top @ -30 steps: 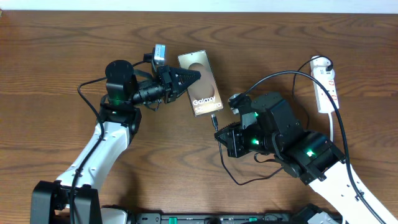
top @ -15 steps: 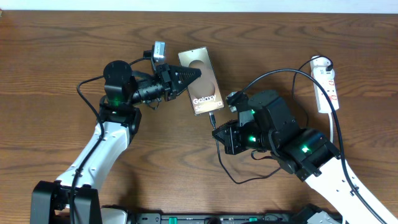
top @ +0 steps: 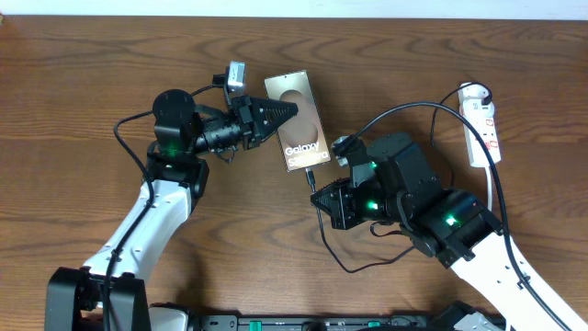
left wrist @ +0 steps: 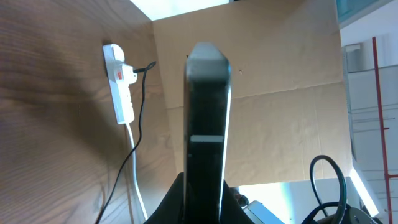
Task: Plug charger to phone and switch on socket
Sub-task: 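Push the USB-C plug up into the phone's bottom port with the right gripper, then open the right gripper and pull it back right from the plug, then lower the phone flat onto the table with the left gripper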
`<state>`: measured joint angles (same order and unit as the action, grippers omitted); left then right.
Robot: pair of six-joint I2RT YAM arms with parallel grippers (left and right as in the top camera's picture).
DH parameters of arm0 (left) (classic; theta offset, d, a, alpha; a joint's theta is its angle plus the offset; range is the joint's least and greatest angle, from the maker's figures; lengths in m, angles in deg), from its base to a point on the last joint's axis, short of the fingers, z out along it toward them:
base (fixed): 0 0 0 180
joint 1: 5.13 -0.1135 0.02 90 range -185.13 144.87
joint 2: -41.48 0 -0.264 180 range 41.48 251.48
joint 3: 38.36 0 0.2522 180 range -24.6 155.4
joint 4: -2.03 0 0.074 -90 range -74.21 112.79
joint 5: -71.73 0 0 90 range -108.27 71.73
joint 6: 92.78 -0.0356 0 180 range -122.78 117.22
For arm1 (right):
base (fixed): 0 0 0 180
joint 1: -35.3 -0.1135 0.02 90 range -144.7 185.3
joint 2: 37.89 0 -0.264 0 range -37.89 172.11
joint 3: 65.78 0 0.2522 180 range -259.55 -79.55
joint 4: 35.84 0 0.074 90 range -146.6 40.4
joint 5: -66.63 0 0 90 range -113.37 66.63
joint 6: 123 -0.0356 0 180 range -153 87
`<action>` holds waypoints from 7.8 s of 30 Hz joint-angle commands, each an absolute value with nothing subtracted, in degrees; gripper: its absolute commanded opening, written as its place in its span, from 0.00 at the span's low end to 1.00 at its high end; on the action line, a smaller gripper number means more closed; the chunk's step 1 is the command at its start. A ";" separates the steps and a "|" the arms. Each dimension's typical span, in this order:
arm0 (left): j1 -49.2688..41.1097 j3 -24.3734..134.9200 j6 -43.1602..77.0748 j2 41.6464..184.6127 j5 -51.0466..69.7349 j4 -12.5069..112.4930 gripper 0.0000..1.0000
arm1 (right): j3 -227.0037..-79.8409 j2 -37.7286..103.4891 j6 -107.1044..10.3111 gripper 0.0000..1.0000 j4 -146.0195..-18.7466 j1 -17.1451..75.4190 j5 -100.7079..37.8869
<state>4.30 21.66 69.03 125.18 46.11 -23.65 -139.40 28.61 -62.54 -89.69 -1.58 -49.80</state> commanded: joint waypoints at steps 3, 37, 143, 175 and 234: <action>4.22 22.51 66.26 124.59 47.27 -23.46 0.07 | -139.47 28.43 -61.62 0.01 -91.33 -1.89 -50.26; 4.22 22.49 64.75 124.59 48.56 -23.28 0.07 | -139.53 28.32 -58.01 0.01 -91.53 -1.89 -49.23; 4.24 22.49 59.17 124.59 50.17 -19.85 0.07 | -139.51 30.16 -61.71 0.01 -68.51 -7.83 -28.84; 4.94 22.49 58.69 124.59 50.22 -19.81 0.07 | -139.53 28.85 -62.98 0.38 -78.77 -6.37 -31.07; 9.31 22.49 18.26 148.55 21.93 15.80 0.33 | -139.51 5.61 -64.29 0.99 -105.50 -2.54 -14.66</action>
<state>9.42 22.58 19.59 147.96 27.70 14.99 -138.57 5.59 -63.65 -105.50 -2.81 -15.79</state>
